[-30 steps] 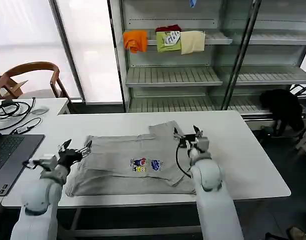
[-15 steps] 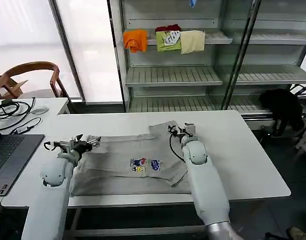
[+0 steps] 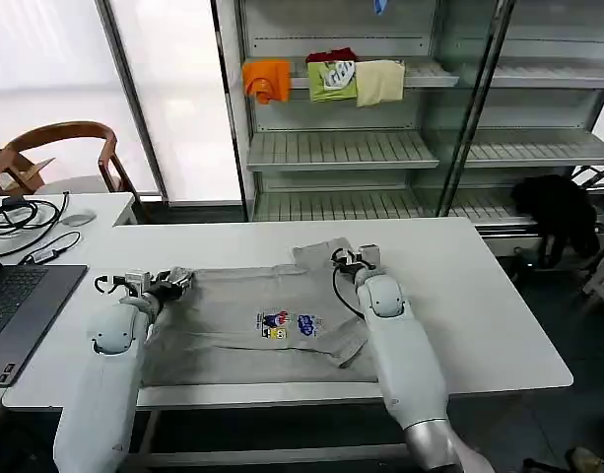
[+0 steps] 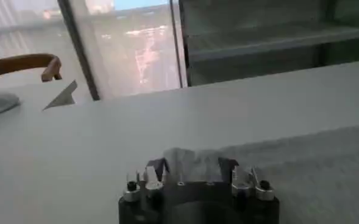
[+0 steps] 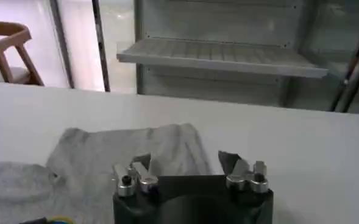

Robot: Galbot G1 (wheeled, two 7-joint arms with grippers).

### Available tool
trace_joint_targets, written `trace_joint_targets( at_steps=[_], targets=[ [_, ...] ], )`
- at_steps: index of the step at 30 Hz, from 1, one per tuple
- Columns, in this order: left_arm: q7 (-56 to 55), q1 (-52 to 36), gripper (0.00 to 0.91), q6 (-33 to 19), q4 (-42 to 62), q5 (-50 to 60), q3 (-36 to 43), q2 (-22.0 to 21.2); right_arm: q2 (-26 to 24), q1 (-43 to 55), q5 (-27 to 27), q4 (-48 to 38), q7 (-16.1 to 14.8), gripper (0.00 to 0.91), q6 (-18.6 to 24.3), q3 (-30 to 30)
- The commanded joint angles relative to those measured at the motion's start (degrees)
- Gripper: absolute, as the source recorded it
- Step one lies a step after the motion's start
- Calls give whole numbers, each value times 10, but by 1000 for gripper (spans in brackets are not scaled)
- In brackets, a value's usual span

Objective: Fold and organize the clothes.

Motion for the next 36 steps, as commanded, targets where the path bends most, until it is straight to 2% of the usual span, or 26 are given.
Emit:
trace_joint_targets(
  at_steps=[1, 11, 14, 17, 20, 21, 25, 30, 36],
  targets=[
    [3, -9, 10, 2, 23, 3, 2, 0, 28, 7, -3, -17, -9, 0, -8, 0],
    [19, -2, 10, 2, 12, 1, 4, 1, 28, -5, 32, 15, 1, 0, 1, 3],
    [17, -1, 10, -7, 4, -8, 3, 0, 28, -16, 39, 34, 8, 0, 50, 6],
    [10, 7, 10, -53, -18, -68, -2, 2, 28, -40, 39, 78, 16, 0, 109, -2],
    [6, 16, 10, -73, -53, -106, -5, 5, 28, -60, 53, 123, 25, 0, 125, -11],
    [4, 23, 10, -73, -75, -121, -6, 8, 23, -75, 73, 154, 31, 0, 121, -18],
    [3, 45, 0, -67, -118, -132, -11, 15, 6, -113, 91, 223, 41, 0, 89, -28],
    [4, 88, 10, -52, -167, -145, -23, 19, -23, -177, 114, 352, 40, 0, 28, -33],
    [16, 150, 0, -55, -218, -173, -46, 23, -54, -270, 135, 473, 36, 0, -12, -21]
  ],
)
